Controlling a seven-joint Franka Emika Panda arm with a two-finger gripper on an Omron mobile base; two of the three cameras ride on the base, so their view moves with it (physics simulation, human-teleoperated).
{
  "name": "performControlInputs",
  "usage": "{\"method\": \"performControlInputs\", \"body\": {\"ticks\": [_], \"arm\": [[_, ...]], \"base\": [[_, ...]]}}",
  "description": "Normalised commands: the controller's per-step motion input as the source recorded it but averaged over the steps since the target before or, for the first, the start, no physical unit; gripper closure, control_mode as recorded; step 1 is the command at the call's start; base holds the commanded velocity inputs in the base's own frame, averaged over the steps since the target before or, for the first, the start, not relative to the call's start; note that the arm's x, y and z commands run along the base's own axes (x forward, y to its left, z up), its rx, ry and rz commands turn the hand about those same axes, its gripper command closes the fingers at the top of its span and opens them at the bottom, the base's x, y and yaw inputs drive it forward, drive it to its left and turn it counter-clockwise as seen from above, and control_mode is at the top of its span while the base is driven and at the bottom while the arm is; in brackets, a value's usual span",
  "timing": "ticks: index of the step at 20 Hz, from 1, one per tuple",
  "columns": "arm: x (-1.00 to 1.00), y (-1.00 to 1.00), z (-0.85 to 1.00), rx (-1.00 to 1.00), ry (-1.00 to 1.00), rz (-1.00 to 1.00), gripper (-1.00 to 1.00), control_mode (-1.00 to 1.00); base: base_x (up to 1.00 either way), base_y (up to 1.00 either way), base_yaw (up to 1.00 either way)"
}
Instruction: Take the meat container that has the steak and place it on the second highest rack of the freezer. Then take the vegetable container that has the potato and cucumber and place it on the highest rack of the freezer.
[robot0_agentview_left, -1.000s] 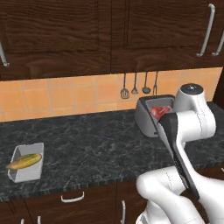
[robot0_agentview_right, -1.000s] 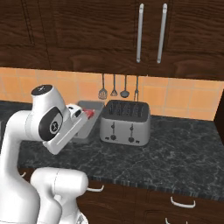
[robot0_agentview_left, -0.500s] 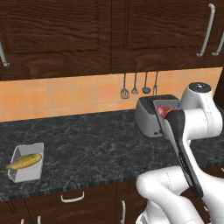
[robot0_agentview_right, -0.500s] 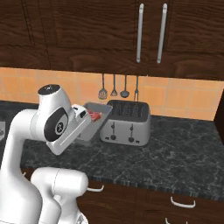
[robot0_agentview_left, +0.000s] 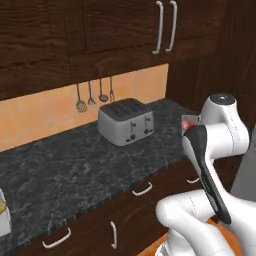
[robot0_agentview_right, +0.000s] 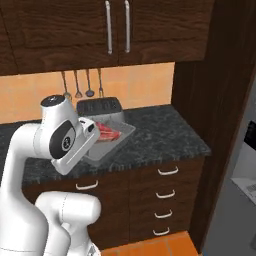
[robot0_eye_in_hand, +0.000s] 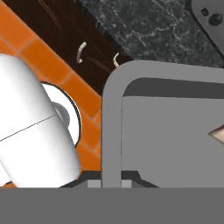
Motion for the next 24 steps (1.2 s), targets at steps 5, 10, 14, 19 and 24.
{"method": "performControlInputs", "body": {"ticks": [5,10,14,19,24], "arm": [[0.0,0.0,0.0,0.0,0.0,0.0,1.0,1.0],[0.0,0.0,0.0,0.0,0.0,0.0,1.0,1.0],[0.0,0.0,0.0,0.0,0.0,0.0,1.0,1.0],[0.0,0.0,0.0,0.0,0.0,0.0,1.0,1.0],[0.0,0.0,0.0,0.0,0.0,0.0,1.0,1.0]], "base": [[-0.11,0.02,-1.0],[-0.05,0.01,-1.0],[-0.01,0.0,-0.99],[0.05,-0.2,-0.74],[0.54,-0.74,0.19]]}}
